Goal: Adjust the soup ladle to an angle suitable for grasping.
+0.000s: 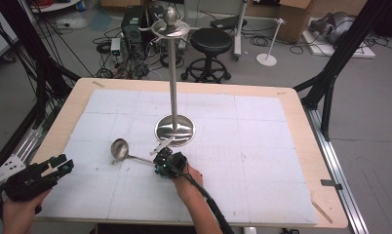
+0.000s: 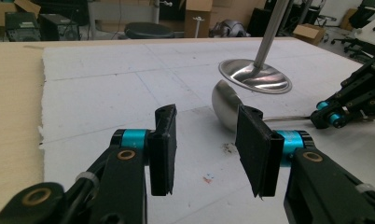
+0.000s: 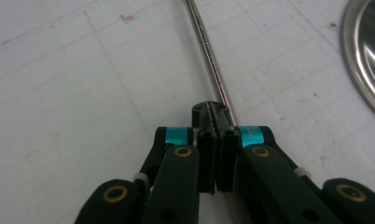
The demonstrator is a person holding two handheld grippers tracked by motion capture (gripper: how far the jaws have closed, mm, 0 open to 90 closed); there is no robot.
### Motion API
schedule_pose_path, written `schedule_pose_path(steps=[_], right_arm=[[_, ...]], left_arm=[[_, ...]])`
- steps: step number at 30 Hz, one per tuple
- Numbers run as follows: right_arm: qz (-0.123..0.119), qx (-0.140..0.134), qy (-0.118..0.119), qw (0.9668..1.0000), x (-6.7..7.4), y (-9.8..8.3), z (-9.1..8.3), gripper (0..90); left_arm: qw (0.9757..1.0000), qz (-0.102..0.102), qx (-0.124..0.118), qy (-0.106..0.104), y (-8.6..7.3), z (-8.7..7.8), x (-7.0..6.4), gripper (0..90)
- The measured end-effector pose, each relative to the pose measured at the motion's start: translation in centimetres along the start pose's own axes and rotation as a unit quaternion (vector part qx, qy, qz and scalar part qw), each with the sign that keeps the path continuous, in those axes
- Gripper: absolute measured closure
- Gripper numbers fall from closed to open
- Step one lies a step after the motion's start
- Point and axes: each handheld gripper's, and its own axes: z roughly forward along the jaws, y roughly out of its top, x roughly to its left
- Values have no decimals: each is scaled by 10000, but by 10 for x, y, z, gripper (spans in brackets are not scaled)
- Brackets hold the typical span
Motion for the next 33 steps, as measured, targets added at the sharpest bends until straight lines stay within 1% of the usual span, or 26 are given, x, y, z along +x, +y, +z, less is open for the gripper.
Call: schedule_pose_path(steps=[1,2,4,5,7,10,12,20,25,26,27,29,30,31,33], right_arm=[[0,0,0,10000,0,0,0,897],[62,5,-8,10000,-2,-2,-2,896],[69,-5,-16,10000,-4,-4,-3,897],[125,-11,-34,9999,-5,-6,-5,897],[82,-37,-39,10000,-7,-8,-6,897],[249,-20,-112,9996,-13,-14,-11,897],[273,-22,-136,9995,-15,-17,-13,897],[587,-102,-298,9978,-33,-36,-28,896],[659,-83,-406,9970,-39,-44,-34,897],[659,-83,-406,9970,-39,-44,-34,897],[739,-69,-439,9963,-41,-46,-37,896],[764,-87,-440,9961,-42,-47,-38,897],[774,-137,-432,9960,-41,-46,-39,896],[771,-305,-402,9957,-39,-43,-40,896],[771,-353,-409,9956,-37,-40,-40,896]], left_arm=[[10000,2,0,1,0,0,0,584],[10000,-2,-6,-3,0,0,0,584],[10000,7,-1,-4,0,0,-1,584],[10000,9,7,-6,0,0,-1,584],[10000,19,18,-5,0,0,-1,584],[10000,18,22,-3,0,0,-1,585],[10000,17,26,-8,0,0,-1,584],[10000,29,39,-22,0,2,-2,585],[10000,17,37,-19,0,2,-2,585],[10000,17,36,-19,0,2,-2,585],[10000,23,36,-23,0,2,-2,585],[10000,43,60,-36,0,3,-2,584],[10000,46,63,-36,0,3,-3,585],[10000,45,62,-39,0,3,-3,585],[10000,59,68,-43,0,4,-3,585]])
